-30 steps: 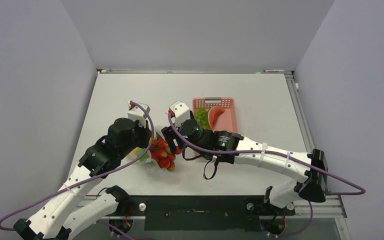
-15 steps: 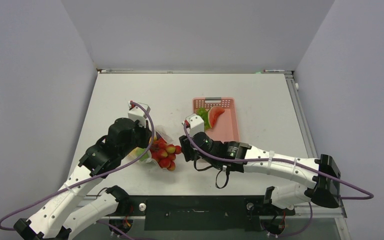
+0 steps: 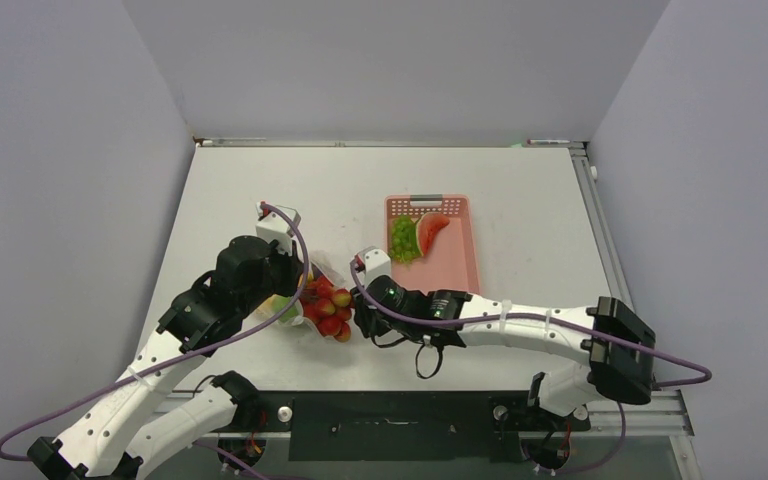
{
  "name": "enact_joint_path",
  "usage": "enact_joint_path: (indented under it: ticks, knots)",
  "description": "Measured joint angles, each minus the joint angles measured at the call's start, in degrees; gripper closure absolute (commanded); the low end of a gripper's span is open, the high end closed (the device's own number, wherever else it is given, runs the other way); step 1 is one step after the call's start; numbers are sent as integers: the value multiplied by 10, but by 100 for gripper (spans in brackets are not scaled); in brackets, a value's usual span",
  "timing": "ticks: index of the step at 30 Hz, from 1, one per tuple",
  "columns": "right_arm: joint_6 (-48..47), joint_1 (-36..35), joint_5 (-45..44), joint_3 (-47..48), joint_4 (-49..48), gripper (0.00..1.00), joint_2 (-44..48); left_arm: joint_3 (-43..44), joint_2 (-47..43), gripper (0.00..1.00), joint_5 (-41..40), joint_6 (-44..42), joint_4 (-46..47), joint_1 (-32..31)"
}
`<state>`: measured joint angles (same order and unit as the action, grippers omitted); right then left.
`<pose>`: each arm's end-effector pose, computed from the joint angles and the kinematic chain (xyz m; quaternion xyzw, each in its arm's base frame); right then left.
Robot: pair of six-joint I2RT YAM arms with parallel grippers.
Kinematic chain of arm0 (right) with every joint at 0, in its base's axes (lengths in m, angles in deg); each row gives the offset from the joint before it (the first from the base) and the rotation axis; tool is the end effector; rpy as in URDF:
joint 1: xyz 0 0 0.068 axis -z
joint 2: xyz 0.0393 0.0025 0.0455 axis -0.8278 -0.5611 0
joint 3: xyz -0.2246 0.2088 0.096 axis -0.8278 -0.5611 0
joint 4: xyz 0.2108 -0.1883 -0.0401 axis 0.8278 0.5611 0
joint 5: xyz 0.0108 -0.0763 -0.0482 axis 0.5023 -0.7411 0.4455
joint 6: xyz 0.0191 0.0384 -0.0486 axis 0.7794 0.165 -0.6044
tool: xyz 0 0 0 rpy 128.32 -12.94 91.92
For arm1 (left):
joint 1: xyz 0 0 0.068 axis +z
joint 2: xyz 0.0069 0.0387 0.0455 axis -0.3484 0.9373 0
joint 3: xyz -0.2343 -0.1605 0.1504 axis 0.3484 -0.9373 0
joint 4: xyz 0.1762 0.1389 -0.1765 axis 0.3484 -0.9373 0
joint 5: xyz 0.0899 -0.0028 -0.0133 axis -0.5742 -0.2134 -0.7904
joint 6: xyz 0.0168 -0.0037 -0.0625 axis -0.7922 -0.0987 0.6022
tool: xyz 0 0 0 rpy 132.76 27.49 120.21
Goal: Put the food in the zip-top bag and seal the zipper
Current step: Place the fake fruit in the zipper food storage bag.
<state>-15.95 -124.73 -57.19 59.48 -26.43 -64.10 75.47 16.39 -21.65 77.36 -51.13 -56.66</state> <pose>0.1297 0.3125 0.2797 -0.2368 0.8787 0.2717 0.3131 0.1399 -0.0907 0.3665 0.1145 0.8549 -0.1389 0.4865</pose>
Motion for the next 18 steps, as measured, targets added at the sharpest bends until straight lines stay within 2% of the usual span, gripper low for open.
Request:
enact_joint_path:
  ticks: [10, 18]
  knots:
    - [-8, -21, 39, 74, -24, 72, -83, 0, 0, 100, 0, 0, 0, 0]
    - [-22, -25, 34, 165, -42, 71, -137, 0, 0, 100, 4, 0, -2, 0]
